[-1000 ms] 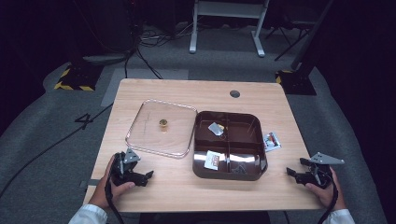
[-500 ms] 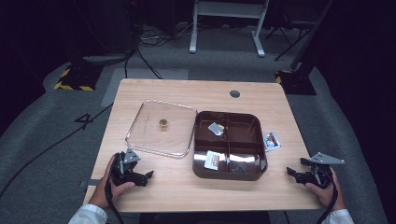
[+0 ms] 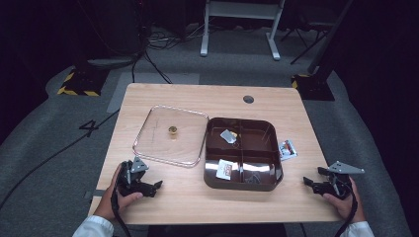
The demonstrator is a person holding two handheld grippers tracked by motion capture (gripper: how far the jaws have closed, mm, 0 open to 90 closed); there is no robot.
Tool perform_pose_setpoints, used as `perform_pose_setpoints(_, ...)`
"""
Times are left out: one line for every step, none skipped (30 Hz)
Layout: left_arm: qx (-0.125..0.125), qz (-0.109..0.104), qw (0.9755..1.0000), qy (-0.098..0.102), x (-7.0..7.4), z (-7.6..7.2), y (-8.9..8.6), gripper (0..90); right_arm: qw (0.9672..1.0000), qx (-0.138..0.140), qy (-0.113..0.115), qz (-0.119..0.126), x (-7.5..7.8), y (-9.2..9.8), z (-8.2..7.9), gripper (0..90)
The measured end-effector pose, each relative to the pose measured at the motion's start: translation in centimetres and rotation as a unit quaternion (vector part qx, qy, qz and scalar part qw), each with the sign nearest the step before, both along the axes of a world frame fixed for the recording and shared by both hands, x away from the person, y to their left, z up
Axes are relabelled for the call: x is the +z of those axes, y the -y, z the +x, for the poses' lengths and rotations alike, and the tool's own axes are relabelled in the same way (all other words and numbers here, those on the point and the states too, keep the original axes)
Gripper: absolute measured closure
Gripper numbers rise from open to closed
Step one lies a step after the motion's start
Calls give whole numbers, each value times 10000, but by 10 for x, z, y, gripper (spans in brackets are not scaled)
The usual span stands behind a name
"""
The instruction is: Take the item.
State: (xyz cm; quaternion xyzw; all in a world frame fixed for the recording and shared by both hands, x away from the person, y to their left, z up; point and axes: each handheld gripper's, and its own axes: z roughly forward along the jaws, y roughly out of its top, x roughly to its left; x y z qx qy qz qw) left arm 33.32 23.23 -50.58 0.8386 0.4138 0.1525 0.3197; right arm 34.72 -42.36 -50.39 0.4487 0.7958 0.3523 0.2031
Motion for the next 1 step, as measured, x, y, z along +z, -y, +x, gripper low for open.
perform_pose_setpoints(-1, 3, 10000, 1, 0, 0, 0, 1, 10000, 0, 0, -1, 0, 0, 0, 187)
